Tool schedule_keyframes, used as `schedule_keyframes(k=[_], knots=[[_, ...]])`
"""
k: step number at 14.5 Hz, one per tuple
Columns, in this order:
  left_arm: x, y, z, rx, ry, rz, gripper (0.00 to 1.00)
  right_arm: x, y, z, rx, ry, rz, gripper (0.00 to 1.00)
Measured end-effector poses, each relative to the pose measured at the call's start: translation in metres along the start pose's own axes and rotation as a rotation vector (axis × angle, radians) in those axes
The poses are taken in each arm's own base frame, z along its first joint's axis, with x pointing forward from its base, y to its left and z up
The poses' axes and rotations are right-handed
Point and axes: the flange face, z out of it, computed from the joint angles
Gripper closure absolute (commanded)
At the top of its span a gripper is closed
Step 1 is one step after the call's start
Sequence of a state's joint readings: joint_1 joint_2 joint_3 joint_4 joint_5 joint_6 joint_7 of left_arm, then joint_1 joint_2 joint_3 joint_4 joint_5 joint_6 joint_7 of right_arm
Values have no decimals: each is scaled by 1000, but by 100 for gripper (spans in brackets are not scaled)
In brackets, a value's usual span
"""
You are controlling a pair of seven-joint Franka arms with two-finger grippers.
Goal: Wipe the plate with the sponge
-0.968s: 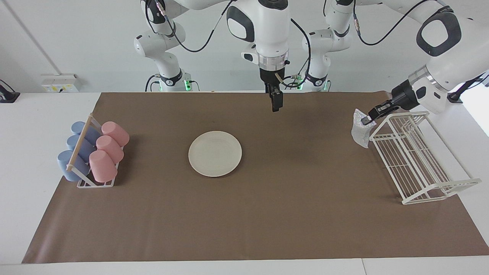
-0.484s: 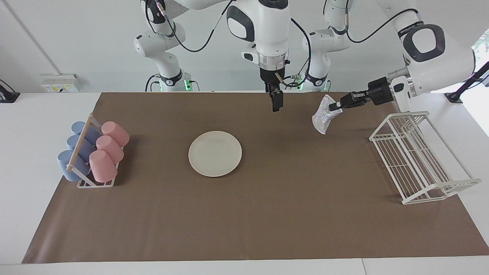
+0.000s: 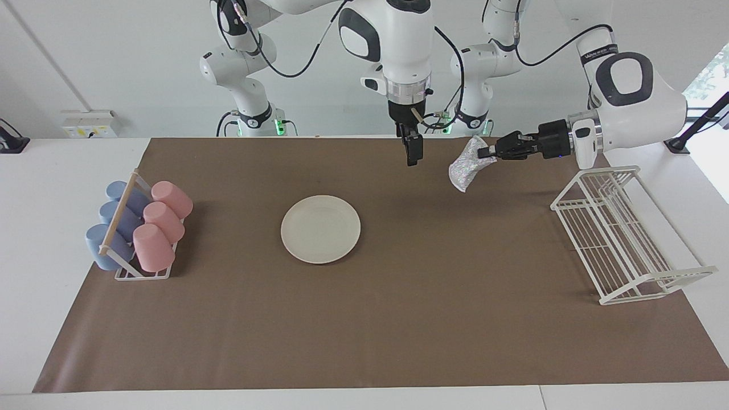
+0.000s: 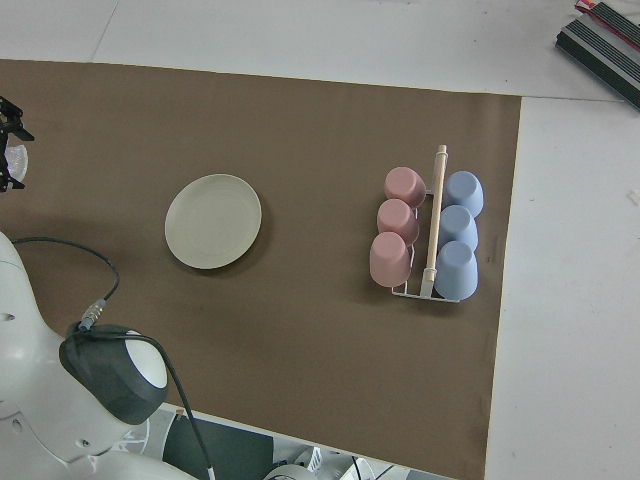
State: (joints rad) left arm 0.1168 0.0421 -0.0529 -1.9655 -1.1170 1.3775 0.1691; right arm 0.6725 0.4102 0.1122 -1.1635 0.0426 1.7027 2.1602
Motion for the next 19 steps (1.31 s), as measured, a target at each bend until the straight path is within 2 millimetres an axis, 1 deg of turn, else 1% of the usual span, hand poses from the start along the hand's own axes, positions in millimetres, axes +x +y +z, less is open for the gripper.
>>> schedule_keyframes(k=[2, 3, 5, 7, 9, 11, 12, 14, 15, 16, 17, 18, 19], knots=[[0, -21, 3, -81, -10, 15, 100, 0, 0, 2, 1, -1, 0, 0], [1, -26, 4, -131, -11, 19, 100, 0, -1, 3, 4, -3, 0, 0], [5, -27, 10, -204, -7, 20, 100, -3, -3, 6, 30, -21, -1, 0], [7, -26, 14, -221, -12, 20, 100, -10, -1, 16, 52, -43, -10, 0], [8, -22, 22, -223, -26, 26, 100, -21, 11, 27, 54, -48, -31, 0], [8, -19, 29, -220, -38, 30, 100, -26, 20, 30, 52, -48, -42, 0], [8, -18, 31, -219, -43, 32, 100, -26, 21, 29, 53, -47, -43, 1], [8, -17, 34, -217, -48, 34, 100, -25, 21, 27, 55, -47, -42, 9], [8, -17, 34, -217, -48, 35, 100, -25, 22, 26, 57, -48, -42, 14], [8, -17, 34, -217, -48, 35, 100, -24, 22, 25, 58, -49, -42, 23], [8, -17, 34, -217, -48, 35, 100, -24, 22, 24, 59, -49, -42, 41], [8, -17, 34, -217, -48, 35, 100, -24, 22, 24, 60, -50, -42, 54], [8, -17, 35, -217, -49, 35, 100, -25, 21, 23, 62, -52, -42, 78]])
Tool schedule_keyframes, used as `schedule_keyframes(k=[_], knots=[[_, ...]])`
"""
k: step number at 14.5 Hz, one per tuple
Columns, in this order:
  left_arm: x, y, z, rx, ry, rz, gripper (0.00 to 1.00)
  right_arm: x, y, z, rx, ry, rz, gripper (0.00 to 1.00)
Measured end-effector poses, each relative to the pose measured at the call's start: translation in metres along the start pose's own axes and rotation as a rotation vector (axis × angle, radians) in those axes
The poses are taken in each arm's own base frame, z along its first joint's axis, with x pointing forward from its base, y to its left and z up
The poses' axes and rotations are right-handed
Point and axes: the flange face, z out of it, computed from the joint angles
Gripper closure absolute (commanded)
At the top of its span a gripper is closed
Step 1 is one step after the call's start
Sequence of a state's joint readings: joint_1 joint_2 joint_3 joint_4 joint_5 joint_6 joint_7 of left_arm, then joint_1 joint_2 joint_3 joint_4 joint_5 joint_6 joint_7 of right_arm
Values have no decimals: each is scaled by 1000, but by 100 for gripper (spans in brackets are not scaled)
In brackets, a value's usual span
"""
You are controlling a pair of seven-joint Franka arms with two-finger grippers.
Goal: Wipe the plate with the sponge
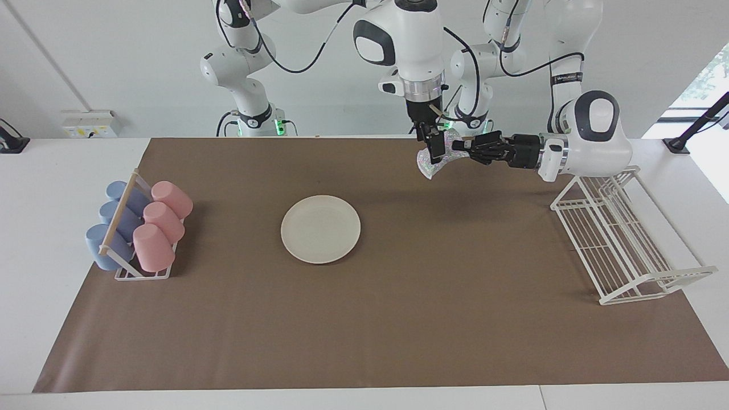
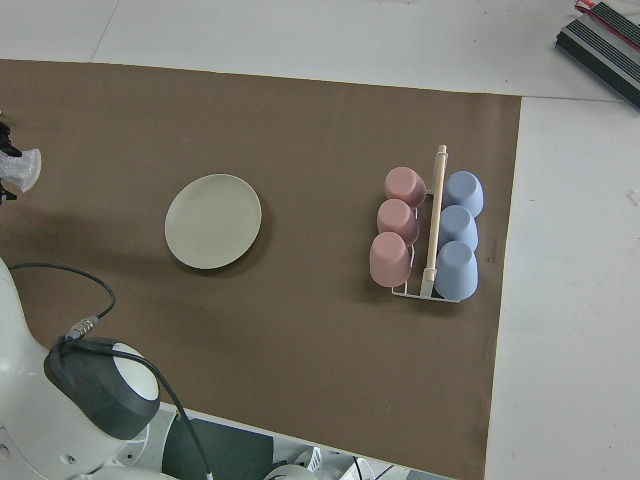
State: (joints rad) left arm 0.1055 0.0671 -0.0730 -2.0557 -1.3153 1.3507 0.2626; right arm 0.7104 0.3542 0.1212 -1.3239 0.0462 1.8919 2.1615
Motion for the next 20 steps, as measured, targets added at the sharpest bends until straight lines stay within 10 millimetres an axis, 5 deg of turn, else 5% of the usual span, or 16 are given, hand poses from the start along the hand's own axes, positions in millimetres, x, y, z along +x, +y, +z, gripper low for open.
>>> schedule_keyframes(k=[1, 10, 11, 12, 20], knots=[[0, 0, 1, 0, -1, 0, 100, 0, 0, 0, 3, -2, 0, 100], [-1, -2, 7, 1, -18, -4, 95, 0, -2, -1, 11, -6, 7, 100], [-1, -2, 7, 2, -19, -4, 10, 0, -2, -1, 11, -6, 19, 100], [-1, -2, 6, 4, -19, -4, 0, 0, -2, -1, 11, -6, 26, 100], [-3, 0, 6, 9, -19, 5, 0, 16, 4, 11, -36, 35, 41, 100]])
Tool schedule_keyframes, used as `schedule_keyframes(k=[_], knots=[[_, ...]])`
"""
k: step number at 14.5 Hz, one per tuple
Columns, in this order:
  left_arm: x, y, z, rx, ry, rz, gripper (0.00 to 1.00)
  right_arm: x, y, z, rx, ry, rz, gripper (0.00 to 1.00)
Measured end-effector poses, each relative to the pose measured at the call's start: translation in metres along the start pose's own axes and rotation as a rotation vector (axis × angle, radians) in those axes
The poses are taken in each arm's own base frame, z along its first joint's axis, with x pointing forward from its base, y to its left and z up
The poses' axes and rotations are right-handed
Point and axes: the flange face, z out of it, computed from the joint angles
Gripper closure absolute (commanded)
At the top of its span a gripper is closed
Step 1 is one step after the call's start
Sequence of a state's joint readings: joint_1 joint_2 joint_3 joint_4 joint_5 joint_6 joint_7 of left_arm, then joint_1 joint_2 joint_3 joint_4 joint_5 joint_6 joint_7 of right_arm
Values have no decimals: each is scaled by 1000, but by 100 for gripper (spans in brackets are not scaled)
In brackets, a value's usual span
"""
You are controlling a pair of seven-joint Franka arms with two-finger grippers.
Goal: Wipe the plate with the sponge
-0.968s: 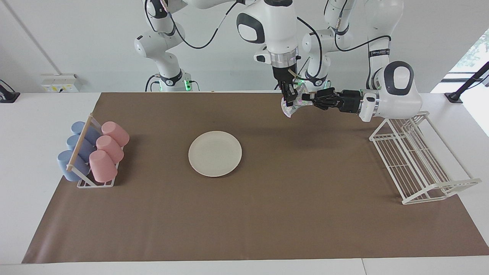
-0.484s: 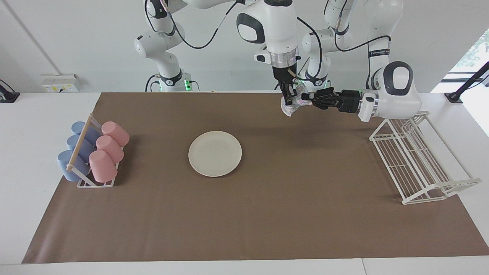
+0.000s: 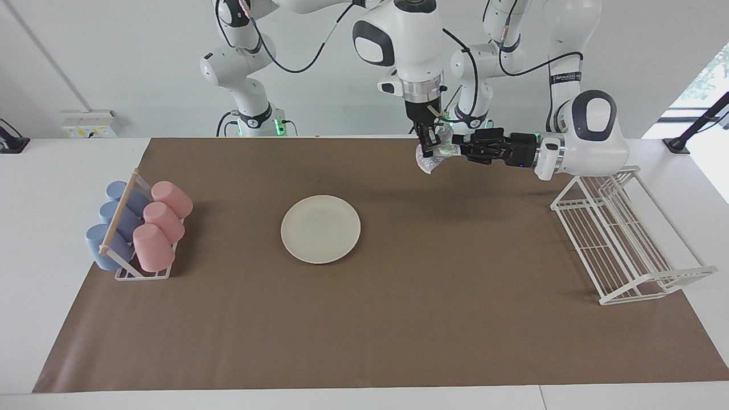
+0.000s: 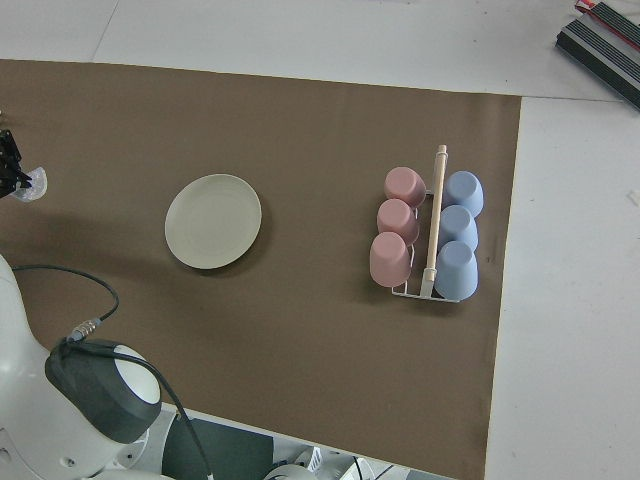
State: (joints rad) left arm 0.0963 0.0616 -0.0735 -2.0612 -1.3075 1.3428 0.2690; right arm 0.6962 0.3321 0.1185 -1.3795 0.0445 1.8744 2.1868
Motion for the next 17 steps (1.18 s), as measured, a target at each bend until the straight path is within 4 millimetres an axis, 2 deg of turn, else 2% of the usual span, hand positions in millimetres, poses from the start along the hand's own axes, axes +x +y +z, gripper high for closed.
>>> schedule_keyframes(k=[2, 3, 4, 6, 8, 9, 10, 12, 15, 17], knots=[[0, 0, 0, 0, 0, 0, 0, 15, 0, 11, -14, 19, -21, 100], [0, 0, 0, 0, 0, 0, 0, 30, -3, 20, -2, 18, -51, 100], [0, 0, 0, 0, 0, 0, 0, 52, -8, 34, 28, 11, -76, 100], [0, 0, -1, 2, 2, 0, 0, 114, -18, 70, 88, 12, -100, 100], [-1, -2, -5, 25, 4, 0, 0, 172, -19, 96, 97, 36, -155, 100], [-1, -1, -8, 47, 6, 5, 0, 193, -16, 104, 87, 48, -183, 100], [-1, 0, -11, 78, 9, 10, 0, 206, -12, 110, 81, 56, -197, 100], [0, 6, -19, 155, 26, 25, 0, 216, 4, 123, 74, 62, -206, 100], [1, 11, -29, 273, 46, 40, 0, 214, 28, 146, 60, 64, -224, 100], [2, 18, -38, 406, 73, 39, 0, 213, 38, 161, 38, 67, -233, 100]])
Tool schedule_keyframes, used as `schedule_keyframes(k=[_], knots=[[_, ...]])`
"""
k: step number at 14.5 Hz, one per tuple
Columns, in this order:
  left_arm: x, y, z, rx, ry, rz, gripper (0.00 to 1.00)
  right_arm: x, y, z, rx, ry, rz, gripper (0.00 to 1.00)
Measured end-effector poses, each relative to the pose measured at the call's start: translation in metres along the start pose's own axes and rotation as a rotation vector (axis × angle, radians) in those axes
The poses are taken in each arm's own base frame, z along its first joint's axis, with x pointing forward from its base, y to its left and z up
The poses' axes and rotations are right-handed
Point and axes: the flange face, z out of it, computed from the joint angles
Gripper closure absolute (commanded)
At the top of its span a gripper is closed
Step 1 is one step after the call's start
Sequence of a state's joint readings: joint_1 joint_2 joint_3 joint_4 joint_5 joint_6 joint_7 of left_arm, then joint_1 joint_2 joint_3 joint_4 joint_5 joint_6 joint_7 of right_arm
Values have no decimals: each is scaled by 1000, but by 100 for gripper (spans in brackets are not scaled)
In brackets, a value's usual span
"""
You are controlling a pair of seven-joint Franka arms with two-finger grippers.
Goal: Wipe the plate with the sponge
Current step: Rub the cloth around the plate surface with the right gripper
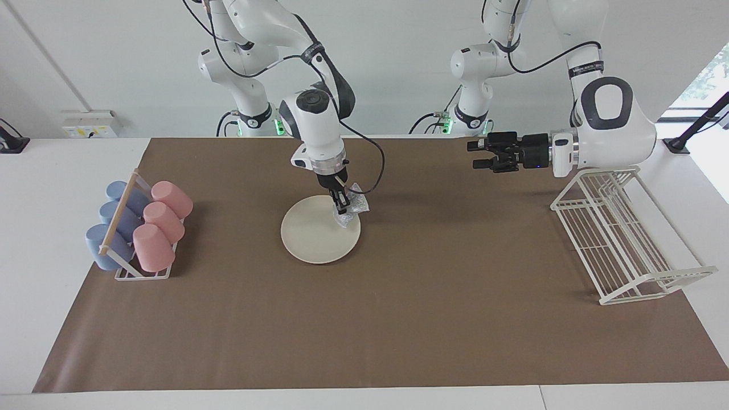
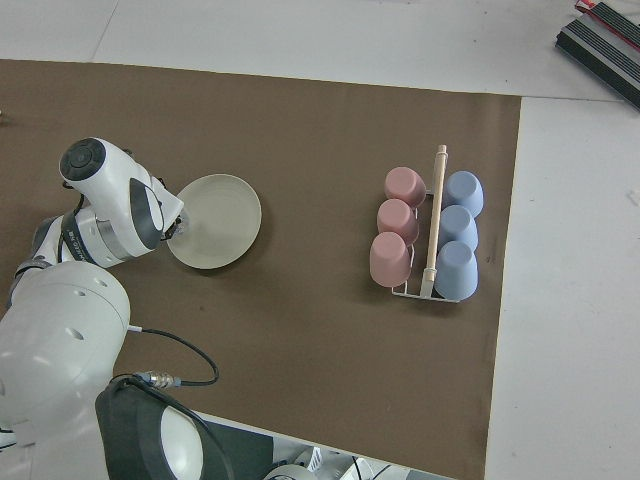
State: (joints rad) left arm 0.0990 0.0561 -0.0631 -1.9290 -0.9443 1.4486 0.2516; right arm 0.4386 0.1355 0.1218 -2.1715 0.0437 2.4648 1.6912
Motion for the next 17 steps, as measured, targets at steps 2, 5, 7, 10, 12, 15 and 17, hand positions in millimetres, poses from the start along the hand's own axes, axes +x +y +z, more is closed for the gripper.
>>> schedule_keyframes(k=[2, 5, 7, 10, 12, 15, 17], knots=[[1, 5, -10, 119, 32, -11, 0, 2, 3, 8, -16, 2, 3, 100], [-4, 6, -21, 266, 62, -7, 0, 9, 8, 17, -35, 6, 10, 100], [-8, 8, -32, 358, 93, -5, 0, 14, 13, 23, -48, 8, 3, 100], [-15, 9, -49, 525, 137, -11, 0, 32, 17, 29, -60, 12, -45, 100], [-18, 11, -58, 590, 176, -21, 0, 53, 16, 28, -60, 14, -89, 100], [-19, 14, -61, 605, 198, -37, 0, 98, 16, 27, -61, 19, -165, 100], [-19, 13, -62, 606, 203, -41, 0, 130, 18, 25, -62, 23, -201, 100]])
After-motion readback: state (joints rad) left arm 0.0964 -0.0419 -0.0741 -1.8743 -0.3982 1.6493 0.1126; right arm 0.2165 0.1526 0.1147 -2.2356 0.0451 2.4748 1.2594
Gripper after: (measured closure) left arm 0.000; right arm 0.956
